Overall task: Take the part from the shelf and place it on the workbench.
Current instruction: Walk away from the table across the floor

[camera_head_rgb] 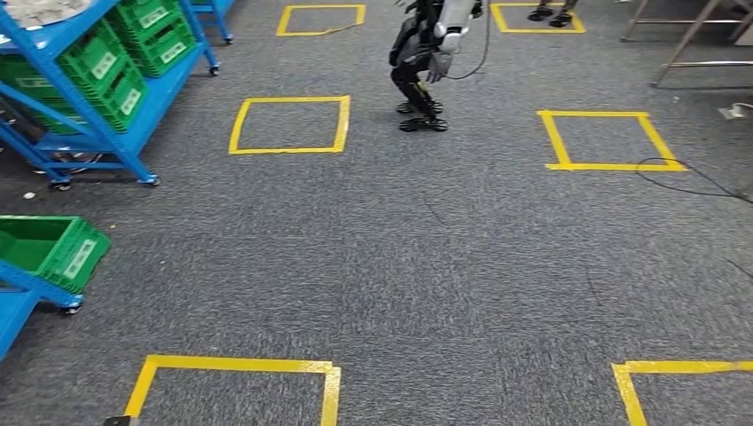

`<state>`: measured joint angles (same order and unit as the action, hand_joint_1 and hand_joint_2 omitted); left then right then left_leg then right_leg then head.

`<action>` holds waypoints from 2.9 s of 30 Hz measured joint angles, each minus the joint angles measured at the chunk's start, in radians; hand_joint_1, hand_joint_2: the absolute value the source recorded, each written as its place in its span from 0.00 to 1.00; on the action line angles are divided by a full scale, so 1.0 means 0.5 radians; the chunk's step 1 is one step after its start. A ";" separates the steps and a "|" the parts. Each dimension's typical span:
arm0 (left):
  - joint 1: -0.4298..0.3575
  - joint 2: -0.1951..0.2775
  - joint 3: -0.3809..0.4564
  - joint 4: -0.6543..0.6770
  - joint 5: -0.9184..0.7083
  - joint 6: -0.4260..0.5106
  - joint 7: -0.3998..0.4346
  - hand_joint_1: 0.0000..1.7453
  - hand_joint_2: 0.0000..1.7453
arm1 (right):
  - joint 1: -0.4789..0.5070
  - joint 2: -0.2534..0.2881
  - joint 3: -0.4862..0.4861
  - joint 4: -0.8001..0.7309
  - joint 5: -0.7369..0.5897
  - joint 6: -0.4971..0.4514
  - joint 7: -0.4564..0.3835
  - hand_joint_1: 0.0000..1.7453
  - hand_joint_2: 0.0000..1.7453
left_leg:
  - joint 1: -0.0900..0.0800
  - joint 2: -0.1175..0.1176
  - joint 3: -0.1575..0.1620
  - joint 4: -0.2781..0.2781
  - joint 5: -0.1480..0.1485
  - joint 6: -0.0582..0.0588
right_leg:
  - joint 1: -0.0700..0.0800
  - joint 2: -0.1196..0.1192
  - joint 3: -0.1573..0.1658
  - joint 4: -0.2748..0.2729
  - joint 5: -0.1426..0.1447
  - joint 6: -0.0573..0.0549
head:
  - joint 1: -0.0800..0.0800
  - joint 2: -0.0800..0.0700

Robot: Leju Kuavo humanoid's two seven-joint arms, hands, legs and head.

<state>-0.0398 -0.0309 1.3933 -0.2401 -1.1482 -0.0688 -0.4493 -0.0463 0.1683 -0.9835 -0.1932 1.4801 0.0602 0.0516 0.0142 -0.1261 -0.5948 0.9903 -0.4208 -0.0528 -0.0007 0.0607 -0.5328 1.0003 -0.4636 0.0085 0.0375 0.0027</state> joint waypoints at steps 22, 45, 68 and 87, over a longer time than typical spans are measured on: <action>-0.041 -0.036 -0.018 0.011 -0.028 -0.041 -0.063 0.00 0.00 | 0.010 -0.038 -0.044 -0.005 -0.017 -0.025 -0.052 0.00 0.00 | -0.009 0.138 0.062 -0.029 0.000 0.084 | 0.000 -0.123 -0.238 0.551 -0.249 0.071 | 0.011 0.000; -0.049 -0.040 -0.025 0.016 -0.028 -0.064 -0.078 0.00 0.00 | -0.001 -0.038 -0.049 -0.004 -0.014 -0.028 -0.039 0.00 0.00 | -0.030 0.358 0.072 -0.022 -0.018 0.054 | 0.024 -0.373 0.001 0.041 -0.046 0.042 | -0.017 0.000; -0.038 -0.049 -0.025 0.019 -0.038 -0.069 -0.075 0.00 0.00 | 0.024 -0.039 -0.047 -0.003 0.016 -0.032 -0.025 0.00 0.00 | 0.001 0.225 -0.198 0.509 -0.216 -0.015 | -0.007 -0.226 -0.047 0.058 -0.016 -0.003 | -0.034 0.000; -0.050 -0.054 -0.026 0.019 -0.045 -0.056 -0.080 0.00 0.00 | 0.030 -0.040 -0.037 -0.004 0.042 -0.039 -0.040 0.00 0.00 | -0.022 0.215 0.058 -0.010 -0.014 0.112 | -0.002 -0.132 -0.290 0.663 -0.333 0.096 | -0.015 0.000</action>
<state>-0.0649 -0.0581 1.3802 -0.2304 -1.1709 -0.0968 -0.4891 -0.0314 0.1484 -1.0021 -0.1953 1.5011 0.0404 0.0318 0.0031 -0.0184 -0.5657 0.9853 -0.4276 0.0034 -0.0017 -0.0054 -0.6779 1.3319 -0.6301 0.0563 0.0298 0.0027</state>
